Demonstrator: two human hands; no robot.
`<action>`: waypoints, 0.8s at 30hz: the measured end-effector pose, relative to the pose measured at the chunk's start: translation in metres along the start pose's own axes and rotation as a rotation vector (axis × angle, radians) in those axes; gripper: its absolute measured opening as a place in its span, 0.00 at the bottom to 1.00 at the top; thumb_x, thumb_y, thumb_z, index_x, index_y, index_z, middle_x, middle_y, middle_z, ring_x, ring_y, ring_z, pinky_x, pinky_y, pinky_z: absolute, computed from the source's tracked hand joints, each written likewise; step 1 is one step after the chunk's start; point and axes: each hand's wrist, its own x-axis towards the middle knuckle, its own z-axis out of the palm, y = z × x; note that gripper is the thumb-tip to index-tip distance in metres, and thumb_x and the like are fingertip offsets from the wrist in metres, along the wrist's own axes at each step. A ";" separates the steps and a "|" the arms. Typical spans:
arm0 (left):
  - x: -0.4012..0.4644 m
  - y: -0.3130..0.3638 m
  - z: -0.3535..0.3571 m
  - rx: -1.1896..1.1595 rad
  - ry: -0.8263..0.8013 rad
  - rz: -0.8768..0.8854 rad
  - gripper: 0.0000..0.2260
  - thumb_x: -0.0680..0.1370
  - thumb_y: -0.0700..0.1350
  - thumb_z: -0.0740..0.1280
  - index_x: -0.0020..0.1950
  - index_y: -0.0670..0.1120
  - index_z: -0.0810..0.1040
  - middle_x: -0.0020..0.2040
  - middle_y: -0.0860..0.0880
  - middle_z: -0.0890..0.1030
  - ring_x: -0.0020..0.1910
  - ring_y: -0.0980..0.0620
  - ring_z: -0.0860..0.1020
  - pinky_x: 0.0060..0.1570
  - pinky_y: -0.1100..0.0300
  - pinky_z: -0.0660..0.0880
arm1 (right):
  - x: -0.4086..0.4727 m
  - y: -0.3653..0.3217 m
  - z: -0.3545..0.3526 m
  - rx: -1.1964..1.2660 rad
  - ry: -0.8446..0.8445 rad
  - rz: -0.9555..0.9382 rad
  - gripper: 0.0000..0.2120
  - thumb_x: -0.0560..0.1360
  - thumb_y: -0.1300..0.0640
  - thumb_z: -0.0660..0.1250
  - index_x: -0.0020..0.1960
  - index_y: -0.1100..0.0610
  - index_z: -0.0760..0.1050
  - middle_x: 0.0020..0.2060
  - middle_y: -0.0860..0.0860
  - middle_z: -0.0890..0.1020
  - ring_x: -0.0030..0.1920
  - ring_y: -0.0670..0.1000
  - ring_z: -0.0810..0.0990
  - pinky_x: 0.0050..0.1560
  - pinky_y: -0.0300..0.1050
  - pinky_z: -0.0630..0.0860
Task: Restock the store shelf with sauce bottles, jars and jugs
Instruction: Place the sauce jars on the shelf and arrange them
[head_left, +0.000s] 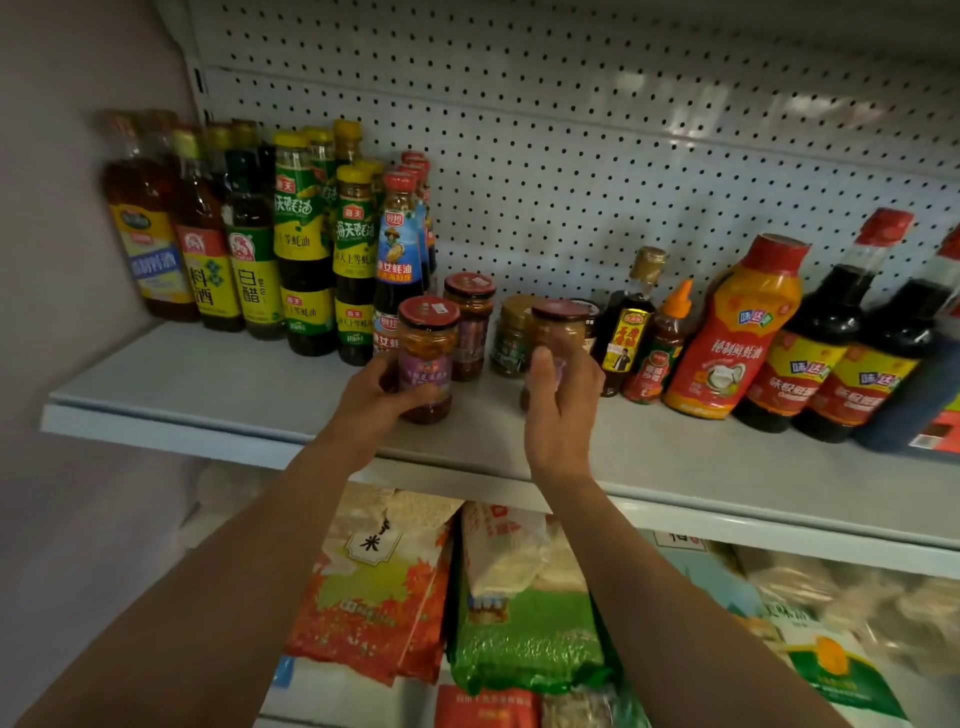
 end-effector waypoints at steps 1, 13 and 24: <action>0.002 -0.001 -0.001 0.001 -0.001 -0.007 0.28 0.67 0.46 0.80 0.66 0.51 0.76 0.59 0.54 0.82 0.59 0.55 0.78 0.61 0.55 0.74 | 0.003 -0.002 0.003 -0.050 0.013 -0.040 0.18 0.81 0.41 0.54 0.64 0.48 0.74 0.58 0.39 0.77 0.60 0.42 0.67 0.64 0.54 0.70; 0.003 -0.007 -0.003 0.031 -0.014 0.022 0.29 0.69 0.47 0.79 0.68 0.50 0.74 0.60 0.51 0.81 0.60 0.52 0.79 0.61 0.52 0.75 | 0.030 0.042 0.024 -0.265 -0.127 0.413 0.31 0.67 0.45 0.79 0.65 0.53 0.73 0.58 0.52 0.83 0.59 0.55 0.80 0.57 0.46 0.75; 0.002 -0.006 -0.004 -0.002 -0.023 0.007 0.29 0.67 0.48 0.80 0.66 0.50 0.76 0.59 0.51 0.82 0.59 0.52 0.79 0.63 0.50 0.75 | 0.036 0.059 -0.005 0.095 -0.256 0.524 0.23 0.73 0.57 0.74 0.65 0.45 0.74 0.59 0.47 0.81 0.60 0.49 0.78 0.65 0.54 0.75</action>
